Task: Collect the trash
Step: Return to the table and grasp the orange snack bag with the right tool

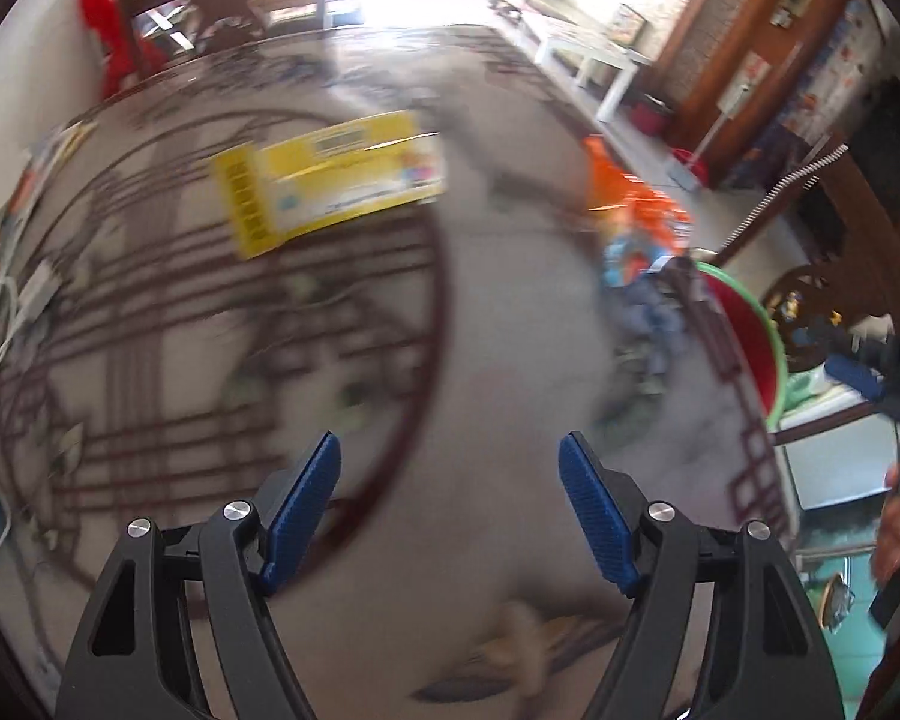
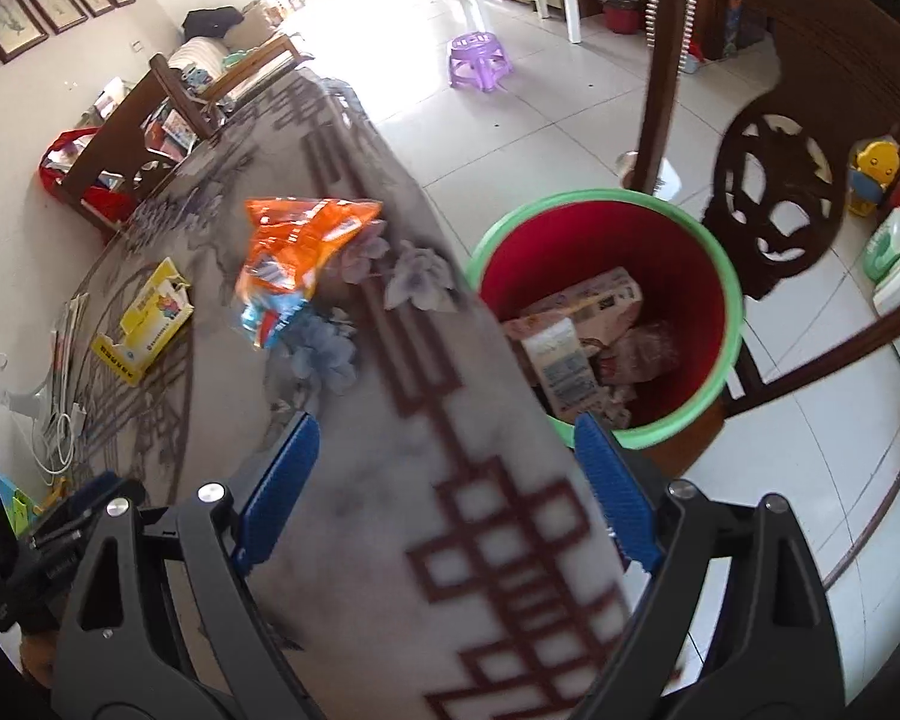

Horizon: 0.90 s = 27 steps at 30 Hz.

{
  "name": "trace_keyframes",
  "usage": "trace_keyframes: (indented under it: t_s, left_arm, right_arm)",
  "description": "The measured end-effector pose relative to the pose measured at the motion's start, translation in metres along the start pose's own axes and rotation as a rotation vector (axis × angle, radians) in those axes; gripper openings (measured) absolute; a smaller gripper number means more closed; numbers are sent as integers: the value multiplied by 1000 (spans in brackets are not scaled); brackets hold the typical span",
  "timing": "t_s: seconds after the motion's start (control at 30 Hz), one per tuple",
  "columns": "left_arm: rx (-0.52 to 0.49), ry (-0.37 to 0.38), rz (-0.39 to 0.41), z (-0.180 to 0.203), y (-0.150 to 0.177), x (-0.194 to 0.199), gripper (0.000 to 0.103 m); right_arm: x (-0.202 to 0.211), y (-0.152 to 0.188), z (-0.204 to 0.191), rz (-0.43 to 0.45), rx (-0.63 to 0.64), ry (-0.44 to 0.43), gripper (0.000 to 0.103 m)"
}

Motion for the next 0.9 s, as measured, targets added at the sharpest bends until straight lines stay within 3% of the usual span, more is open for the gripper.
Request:
trace_keyframes:
  t_s: [0.17,0.3,0.4,0.53,0.57,0.6,0.63,0.73,0.83,0.9]
  left_arm:
    - [62,-40,23,-48,5,12,72]
    - [79,-47,57,-69,-3,17,72]
    - [69,-43,76,-76,-21,14,72]
    - [-6,-36,96,-79,-69,14,80]
    - [-37,-34,101,-77,-83,14,81]
    - [-86,-32,108,-74,-101,12,82]
    - [-127,-30,111,-70,-114,11,83]
    - [-254,-32,100,-62,-151,-6,93]
    - [-322,-48,-19,-63,-170,-40,93]
    - [-350,-6,-78,-60,-173,-57,93]
  right_arm:
    - [-30,-44,-65,-3,-8,-65,90]
    - [-64,-75,-105,-33,25,-37,90]
    - [-89,-87,-129,-70,61,12,90]
    - [-104,-88,-148,-102,98,-20,90]
    - [-106,-87,-153,-110,124,-18,81]
    - [-108,-84,-157,-119,143,-22,59]
    - [-110,-82,-159,-134,152,-37,53]
    - [-108,-77,-165,-149,161,-88,53]
    - [-104,-70,-169,-153,178,-106,53]
    - [-99,-65,-170,-164,177,-127,54]
Point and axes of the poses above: each gripper's, at about its wrist camera, not at the fingertips, and x roughly against the way its jaws point, z to its right, y to its underside, the point moved 6 cm from there along -x, roughly the way its jaws point, and after that the axes turned 14 degrees about y, right-handed, at the moved point
